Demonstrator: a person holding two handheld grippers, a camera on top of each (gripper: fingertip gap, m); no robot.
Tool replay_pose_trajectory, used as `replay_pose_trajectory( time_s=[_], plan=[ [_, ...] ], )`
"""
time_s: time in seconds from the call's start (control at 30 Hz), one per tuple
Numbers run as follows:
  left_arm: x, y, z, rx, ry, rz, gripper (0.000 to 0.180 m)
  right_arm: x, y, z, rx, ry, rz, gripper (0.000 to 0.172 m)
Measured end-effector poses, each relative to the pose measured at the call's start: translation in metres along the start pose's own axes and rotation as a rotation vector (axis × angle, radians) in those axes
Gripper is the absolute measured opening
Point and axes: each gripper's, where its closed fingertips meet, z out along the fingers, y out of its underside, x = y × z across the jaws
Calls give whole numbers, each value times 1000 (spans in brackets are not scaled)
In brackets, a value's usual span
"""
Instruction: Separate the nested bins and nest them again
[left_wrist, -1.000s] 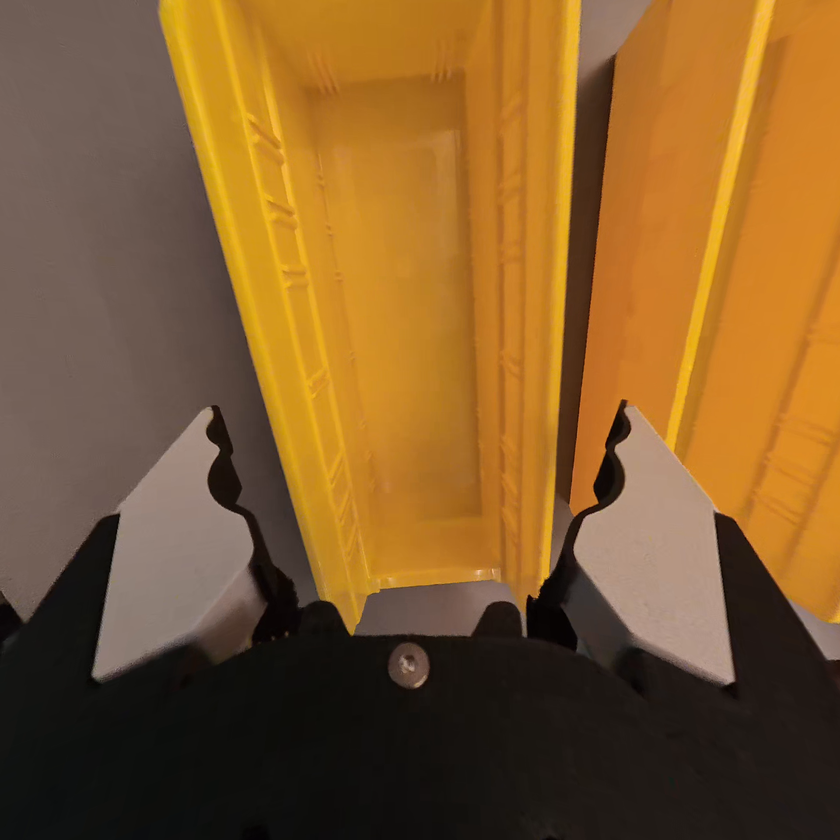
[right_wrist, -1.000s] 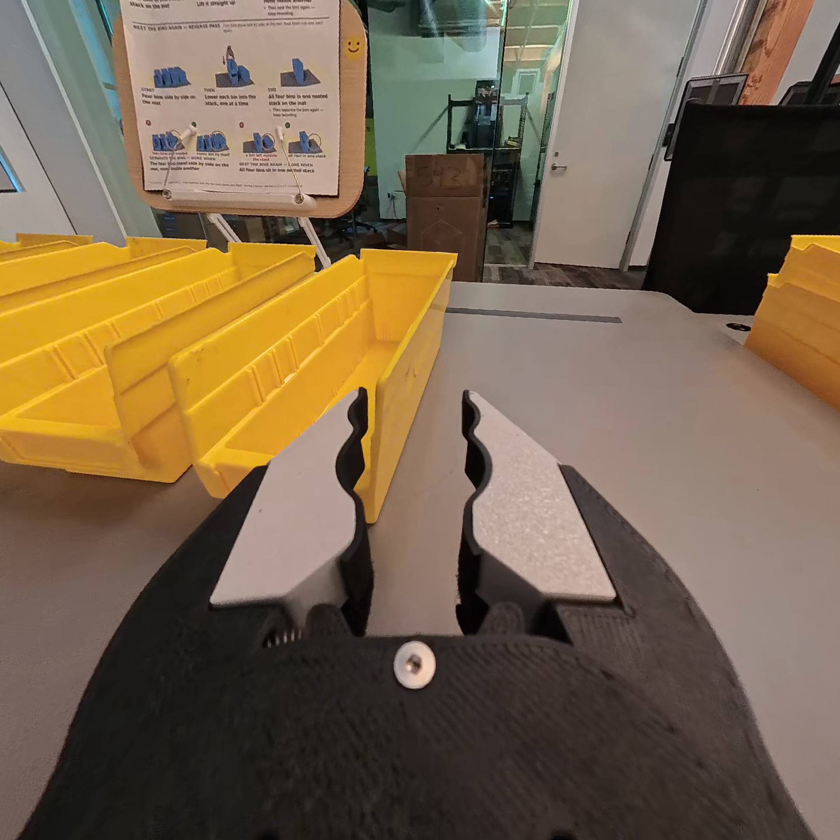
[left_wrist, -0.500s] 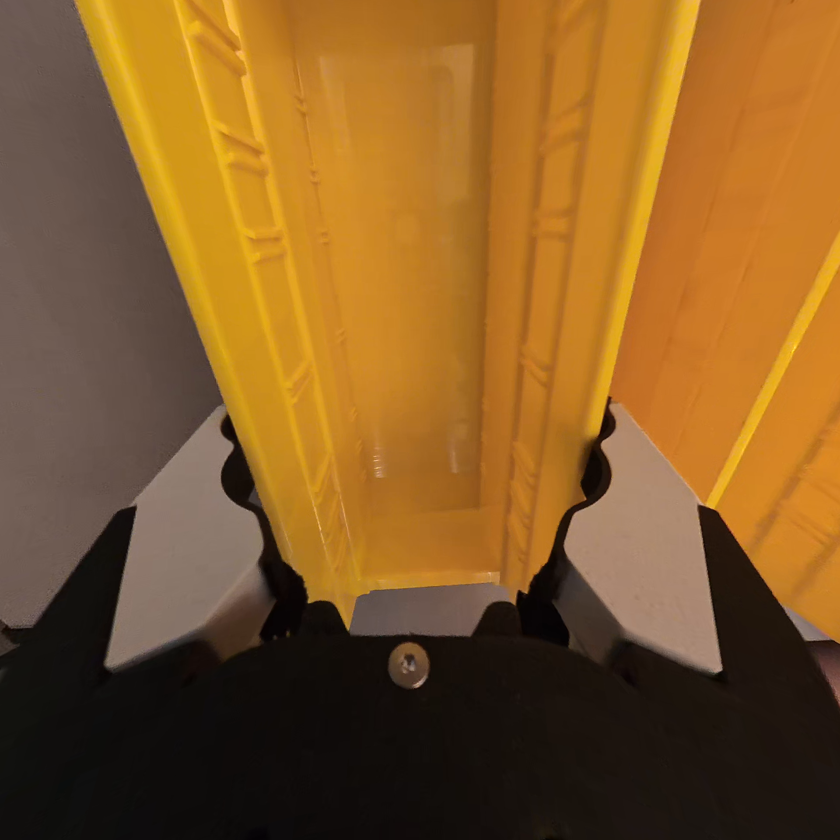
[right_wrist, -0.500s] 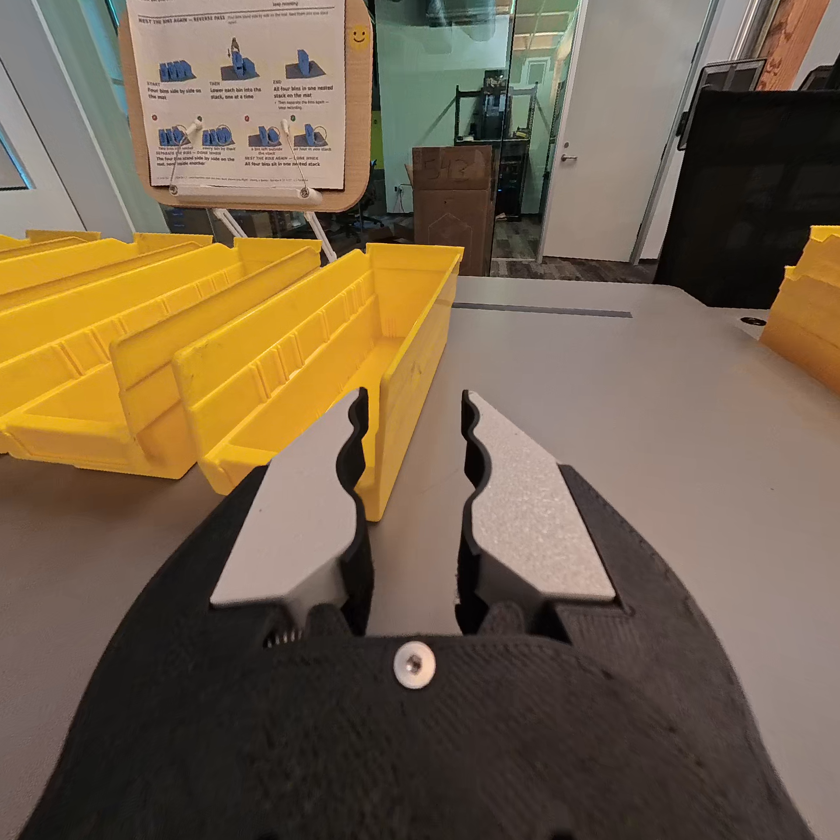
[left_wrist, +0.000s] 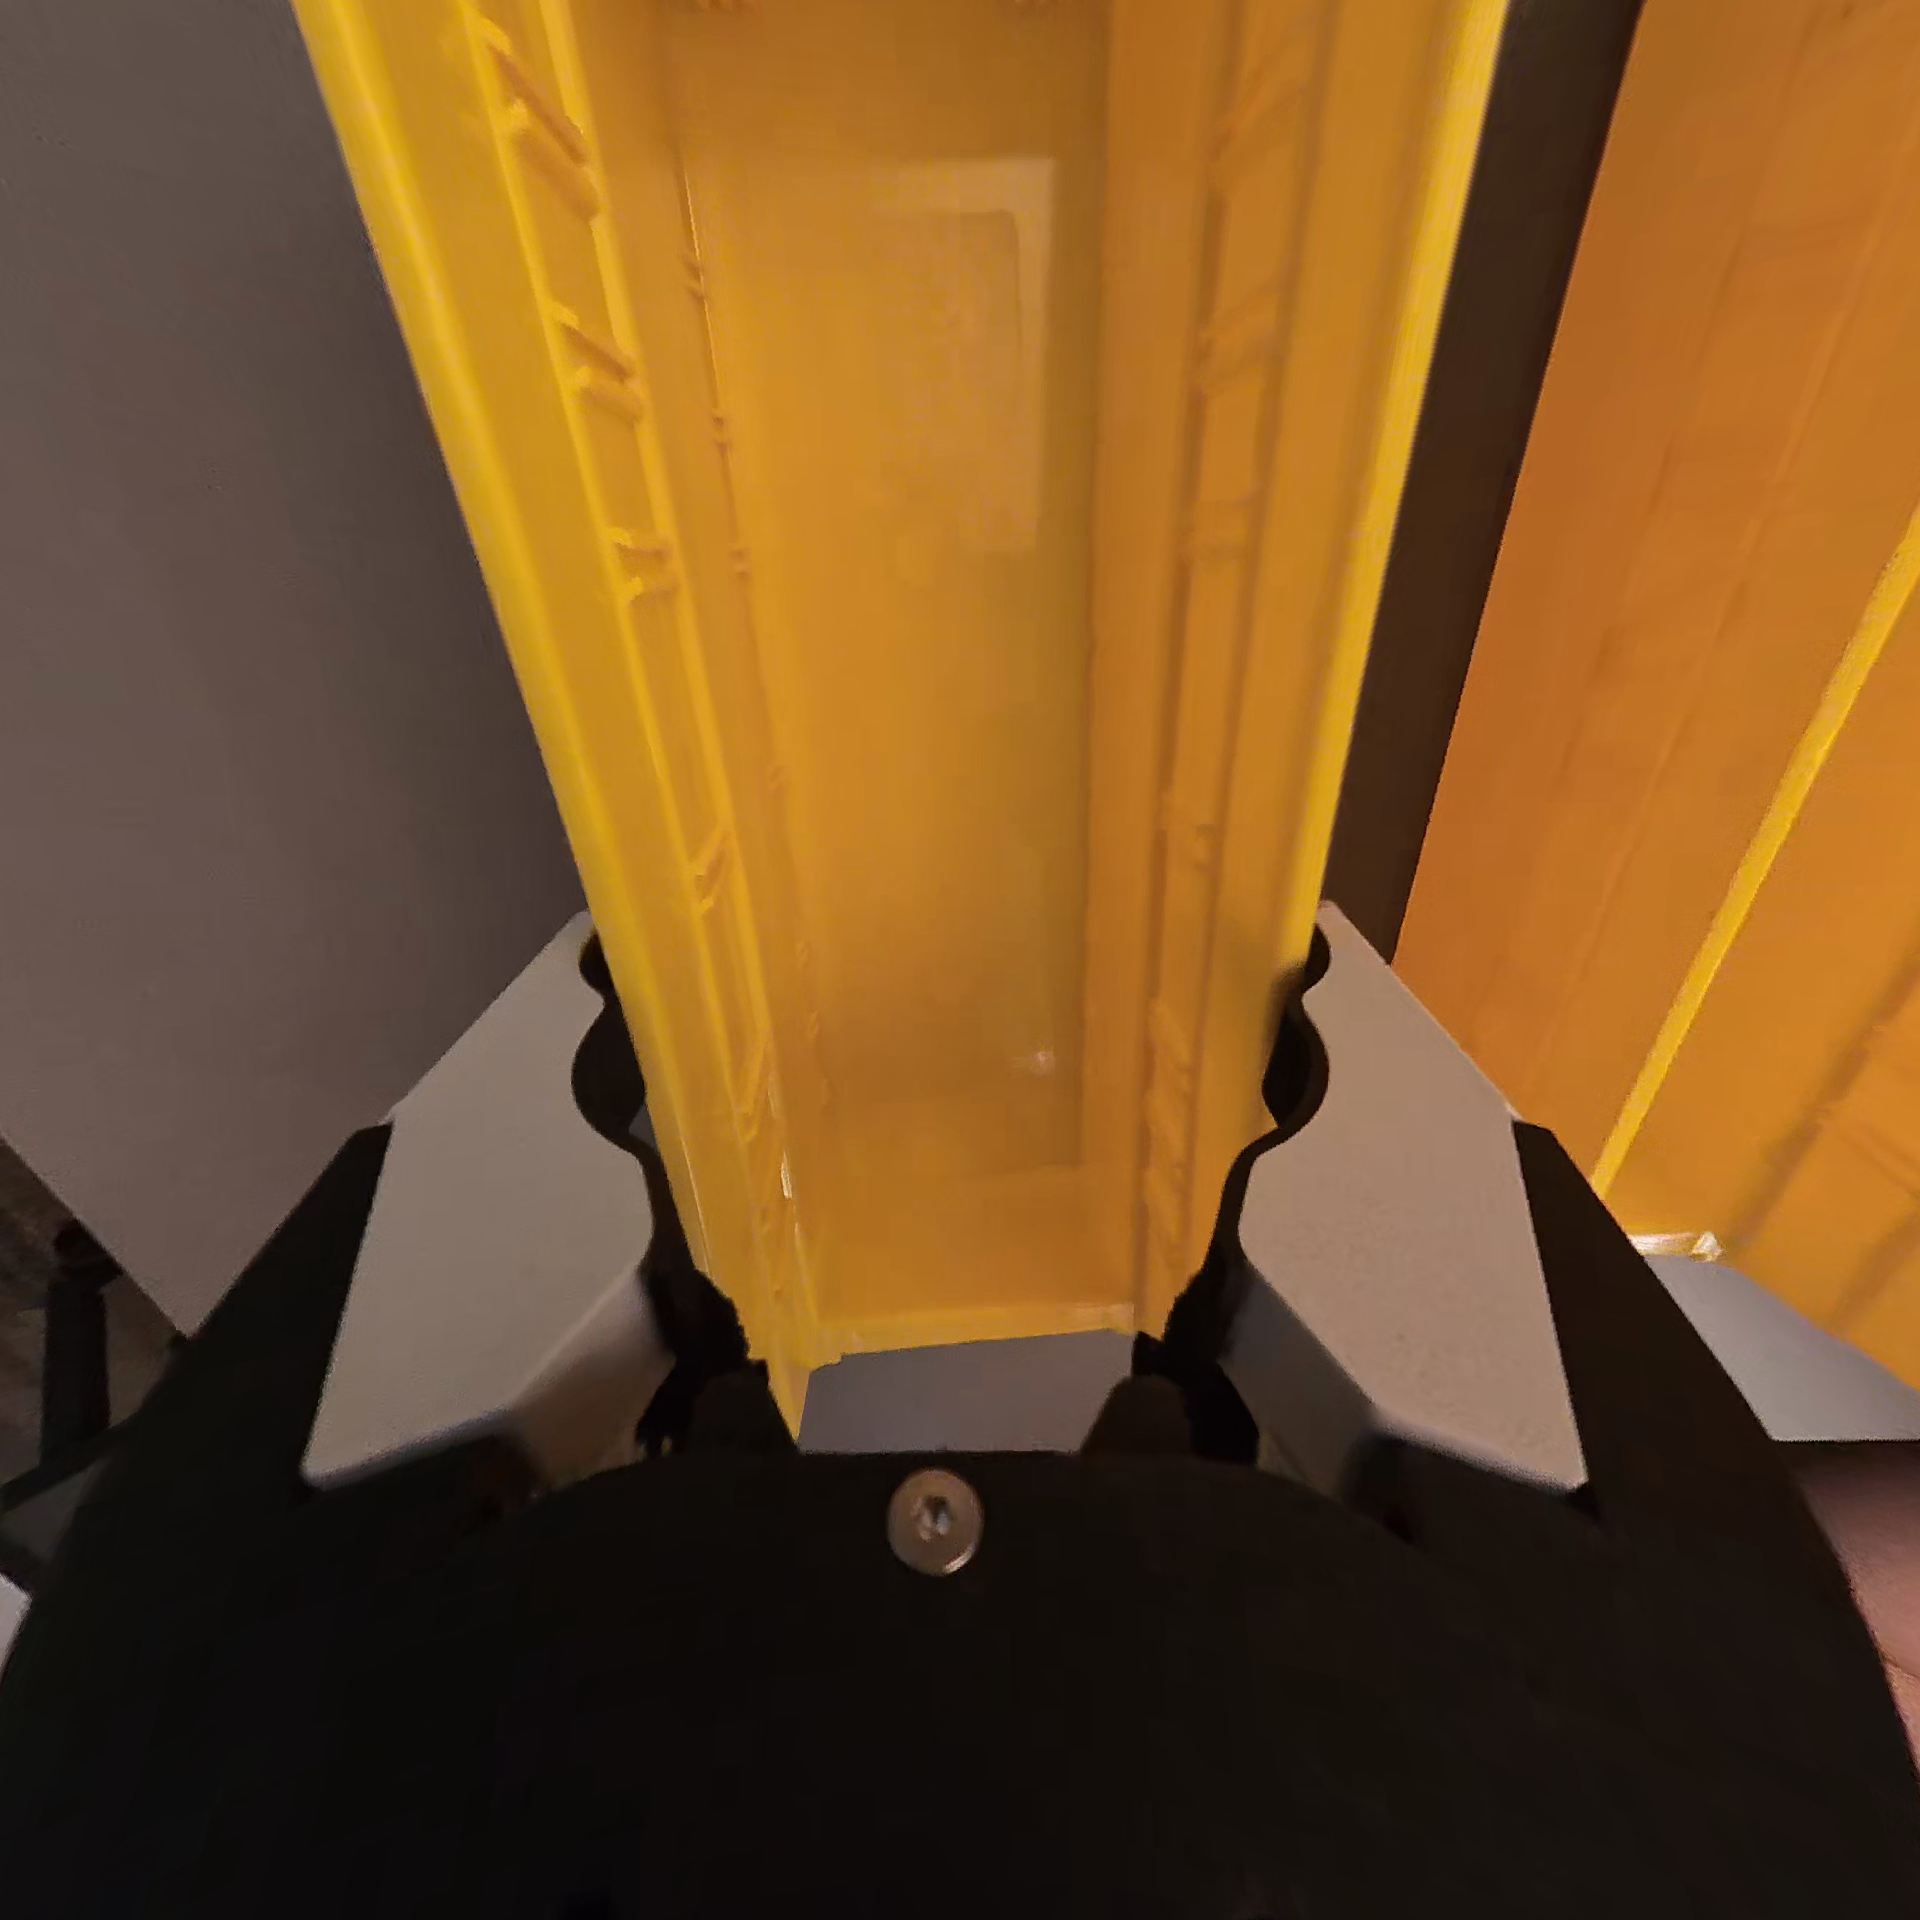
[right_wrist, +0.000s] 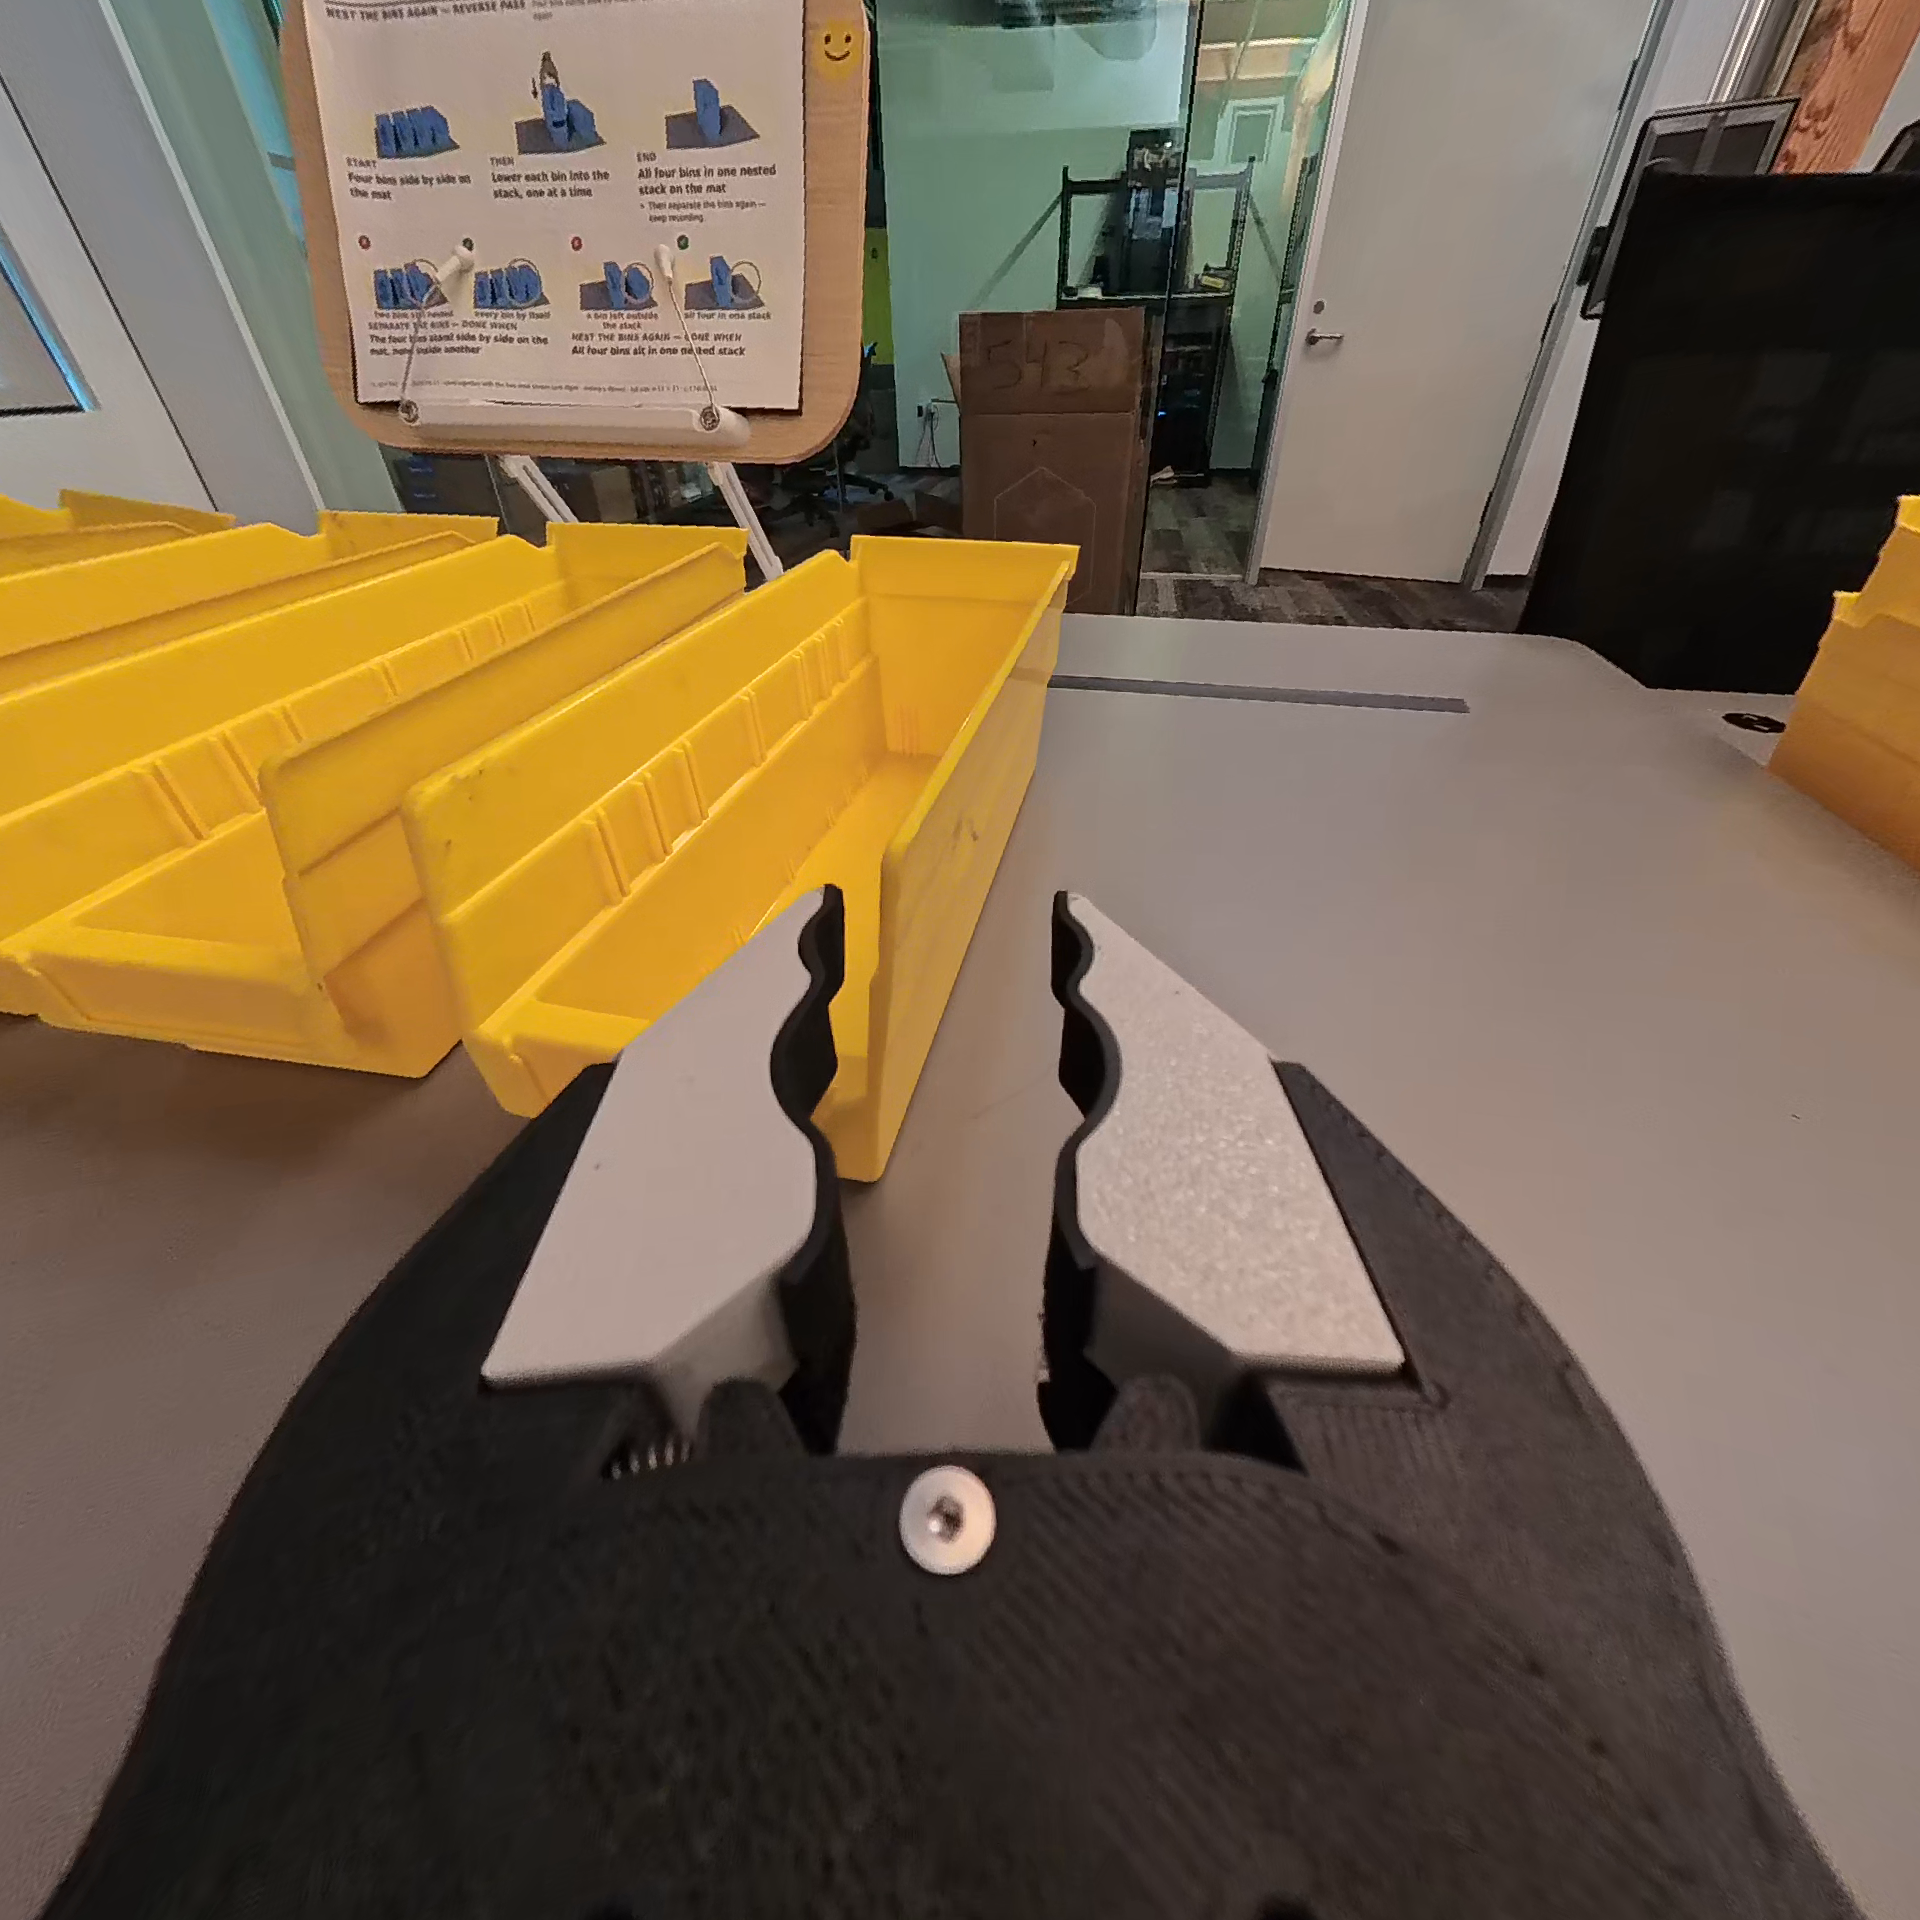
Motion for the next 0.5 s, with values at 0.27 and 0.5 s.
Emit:
replay_pose_trajectory(
  time_s=[0.27, 0.5],
  plan=[
    [-7, 12, -9, -55, 36, -9, 126, 0, 0, 0, 0, -5, 14, 39],
    [-17, 18, 5, -67, 43, -2, 126, 0, 1, -1, -5, -6, 17, 39]
  ],
)
